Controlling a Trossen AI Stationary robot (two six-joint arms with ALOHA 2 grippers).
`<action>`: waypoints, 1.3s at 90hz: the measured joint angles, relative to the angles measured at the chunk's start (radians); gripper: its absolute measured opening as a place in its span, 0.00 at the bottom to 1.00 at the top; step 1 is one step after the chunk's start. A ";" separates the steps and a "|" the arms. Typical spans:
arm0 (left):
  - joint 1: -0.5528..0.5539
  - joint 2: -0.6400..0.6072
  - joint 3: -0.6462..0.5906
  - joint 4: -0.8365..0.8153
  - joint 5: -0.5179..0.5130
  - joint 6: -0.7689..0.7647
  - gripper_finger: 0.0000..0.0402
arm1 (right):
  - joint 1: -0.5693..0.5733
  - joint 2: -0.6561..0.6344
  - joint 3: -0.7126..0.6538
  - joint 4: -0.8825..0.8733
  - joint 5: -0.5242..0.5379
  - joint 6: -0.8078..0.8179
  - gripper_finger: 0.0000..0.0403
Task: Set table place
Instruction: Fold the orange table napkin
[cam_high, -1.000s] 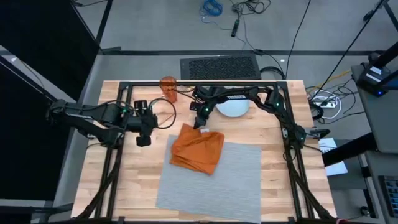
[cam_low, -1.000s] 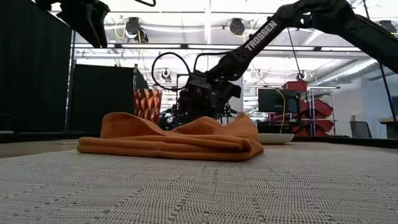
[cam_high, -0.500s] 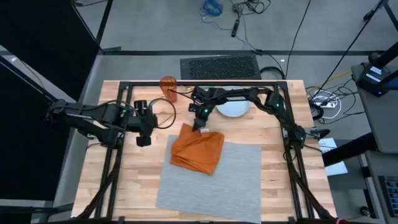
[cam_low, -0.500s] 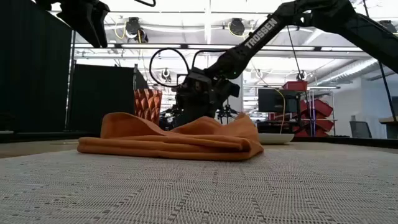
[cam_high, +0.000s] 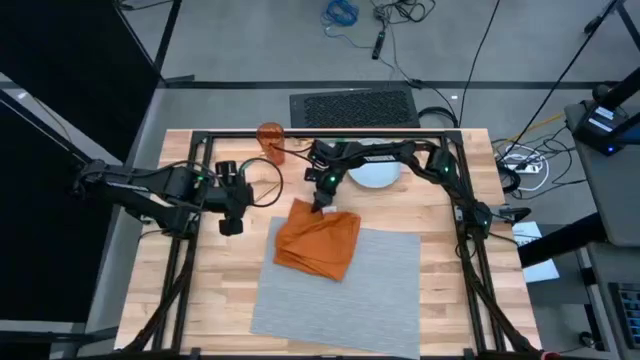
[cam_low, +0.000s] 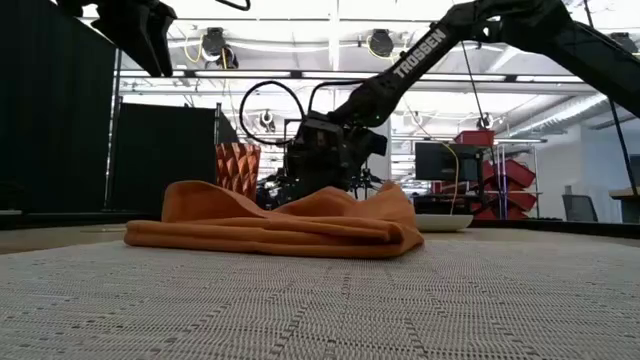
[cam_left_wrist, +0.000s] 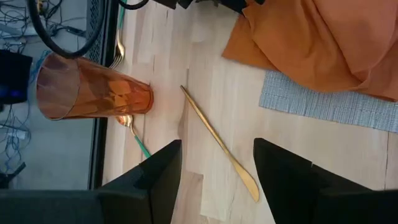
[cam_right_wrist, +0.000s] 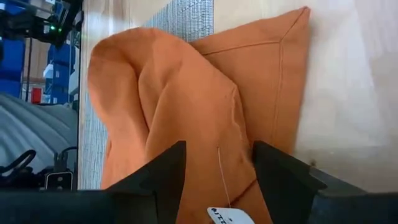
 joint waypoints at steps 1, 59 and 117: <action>0.000 0.000 0.000 0.000 0.000 0.001 0.46 | 0.001 0.000 0.000 0.000 0.000 0.000 0.42; 0.000 0.000 0.000 0.012 0.006 0.002 0.46 | 0.018 0.015 0.001 0.055 0.052 0.008 0.37; 0.000 0.000 0.000 0.016 0.017 0.002 0.46 | 0.049 0.027 0.007 0.056 0.064 -0.042 0.17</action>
